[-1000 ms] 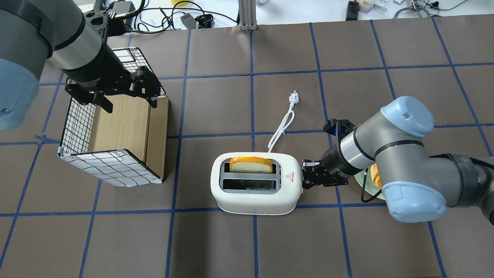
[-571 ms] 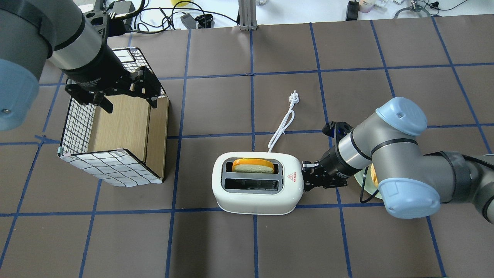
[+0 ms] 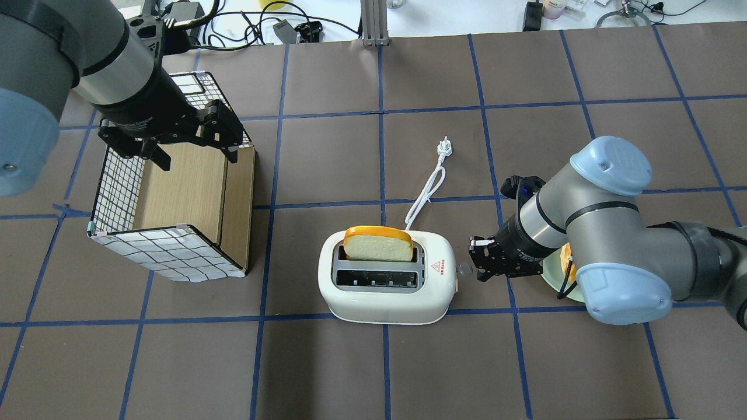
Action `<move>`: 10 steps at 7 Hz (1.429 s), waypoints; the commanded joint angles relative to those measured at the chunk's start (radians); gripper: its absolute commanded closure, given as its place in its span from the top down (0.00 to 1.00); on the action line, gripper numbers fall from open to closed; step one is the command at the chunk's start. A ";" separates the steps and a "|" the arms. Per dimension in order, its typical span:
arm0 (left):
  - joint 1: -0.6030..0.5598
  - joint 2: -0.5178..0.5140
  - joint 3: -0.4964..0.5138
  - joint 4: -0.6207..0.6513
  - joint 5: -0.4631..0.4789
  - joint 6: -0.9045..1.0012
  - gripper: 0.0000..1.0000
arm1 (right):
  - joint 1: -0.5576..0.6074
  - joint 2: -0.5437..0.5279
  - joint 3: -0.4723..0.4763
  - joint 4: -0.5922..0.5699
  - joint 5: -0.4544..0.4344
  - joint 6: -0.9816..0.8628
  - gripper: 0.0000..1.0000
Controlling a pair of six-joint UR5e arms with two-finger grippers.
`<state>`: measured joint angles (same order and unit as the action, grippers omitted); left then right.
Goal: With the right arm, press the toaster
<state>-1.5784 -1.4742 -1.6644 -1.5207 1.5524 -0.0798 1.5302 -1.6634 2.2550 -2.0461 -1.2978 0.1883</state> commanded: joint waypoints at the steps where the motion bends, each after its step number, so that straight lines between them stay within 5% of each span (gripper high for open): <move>1: 0.000 0.000 0.000 0.001 0.000 0.000 1.00 | -0.002 -0.030 -0.043 0.015 -0.088 0.014 0.00; 4: 0.000 0.000 0.000 -0.001 0.000 0.000 1.00 | 0.001 -0.078 -0.182 0.102 -0.193 0.011 0.02; 5: 0.000 0.000 0.000 0.001 0.000 0.000 1.00 | 0.001 -0.082 -0.249 0.157 -0.196 -0.010 0.21; 6: 0.000 0.000 0.000 -0.001 0.000 0.002 1.00 | 0.001 -0.081 -0.334 0.241 -0.230 -0.065 0.54; 7: 0.000 0.000 0.000 -0.001 0.000 0.000 1.00 | 0.001 -0.073 -0.401 0.307 -0.244 -0.116 0.98; 10: 0.000 0.000 0.000 0.001 0.000 0.000 1.00 | 0.004 -0.058 -0.538 0.382 -0.268 -0.208 1.00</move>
<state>-1.5784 -1.4741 -1.6644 -1.5214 1.5517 -0.0797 1.5332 -1.7310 1.7817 -1.6806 -1.5467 0.0435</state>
